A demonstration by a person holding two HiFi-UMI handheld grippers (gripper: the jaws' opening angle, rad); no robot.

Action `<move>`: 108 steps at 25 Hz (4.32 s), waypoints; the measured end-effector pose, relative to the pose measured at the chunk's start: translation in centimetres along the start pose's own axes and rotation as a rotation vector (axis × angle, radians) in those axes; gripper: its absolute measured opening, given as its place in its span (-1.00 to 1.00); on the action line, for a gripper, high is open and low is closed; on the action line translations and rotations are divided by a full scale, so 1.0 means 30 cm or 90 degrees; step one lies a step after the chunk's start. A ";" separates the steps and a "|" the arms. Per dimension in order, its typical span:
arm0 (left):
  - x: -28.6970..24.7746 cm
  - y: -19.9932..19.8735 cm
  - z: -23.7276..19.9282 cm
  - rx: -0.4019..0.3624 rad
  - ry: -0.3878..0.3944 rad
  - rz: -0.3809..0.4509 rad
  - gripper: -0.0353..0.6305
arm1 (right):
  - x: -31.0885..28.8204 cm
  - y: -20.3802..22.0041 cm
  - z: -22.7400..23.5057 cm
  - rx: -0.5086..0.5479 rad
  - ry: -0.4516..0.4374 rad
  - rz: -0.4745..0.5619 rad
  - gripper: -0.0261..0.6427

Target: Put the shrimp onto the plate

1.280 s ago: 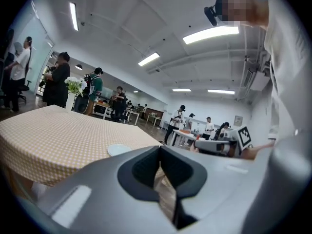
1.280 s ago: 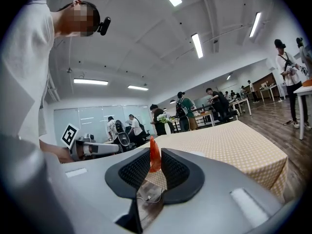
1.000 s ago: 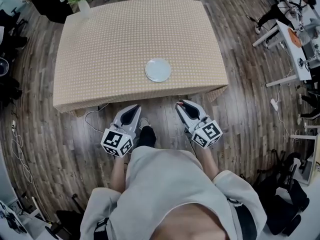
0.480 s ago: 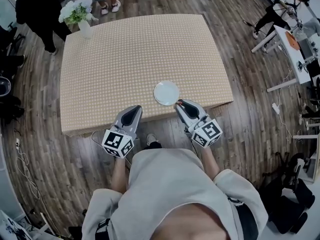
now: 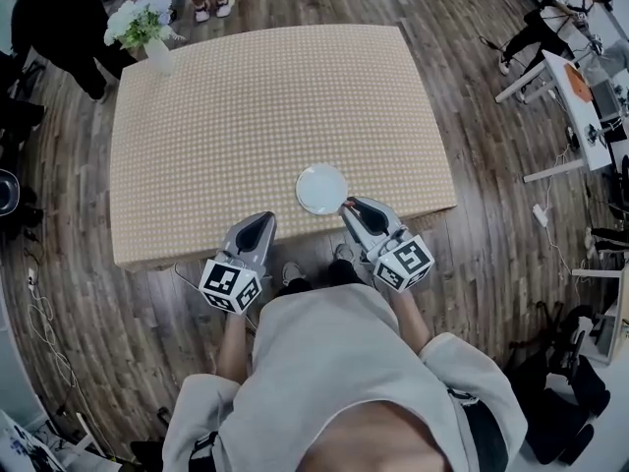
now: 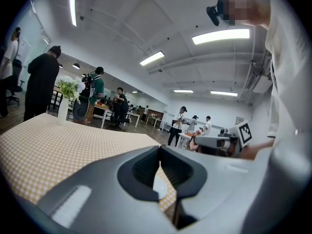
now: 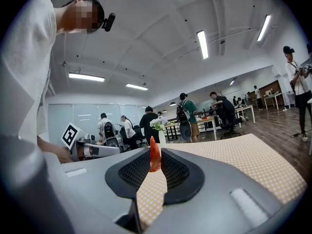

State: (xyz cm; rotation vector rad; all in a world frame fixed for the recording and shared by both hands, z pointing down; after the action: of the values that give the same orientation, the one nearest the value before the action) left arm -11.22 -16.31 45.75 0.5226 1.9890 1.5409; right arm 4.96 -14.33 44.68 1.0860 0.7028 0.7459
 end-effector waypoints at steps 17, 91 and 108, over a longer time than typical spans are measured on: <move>-0.173 0.027 0.092 -0.010 -0.071 -0.039 -0.86 | -0.028 -0.010 0.202 -0.018 -0.088 -0.045 -0.72; 0.053 0.448 0.011 0.199 -0.203 -0.042 -0.86 | -0.393 0.712 0.368 0.529 -0.182 -0.550 -0.72; 0.108 0.450 -0.011 0.201 -0.223 -0.041 -0.86 | -0.424 0.732 0.357 0.519 -0.232 -0.651 -0.68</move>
State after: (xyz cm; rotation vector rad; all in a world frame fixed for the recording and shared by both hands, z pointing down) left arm -14.38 -11.03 58.19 0.7871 1.9532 1.0159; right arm 2.36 -23.93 70.38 1.3157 1.1280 -0.6646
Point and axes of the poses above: the fingertips, and each gripper's own axes: x backward along the fingers, z to its right, y out of its underside, the point moved 1 cm from there along x, backward along the fingers, and after that the axes turned 6 degrees about -x, right-handed, at the moved point
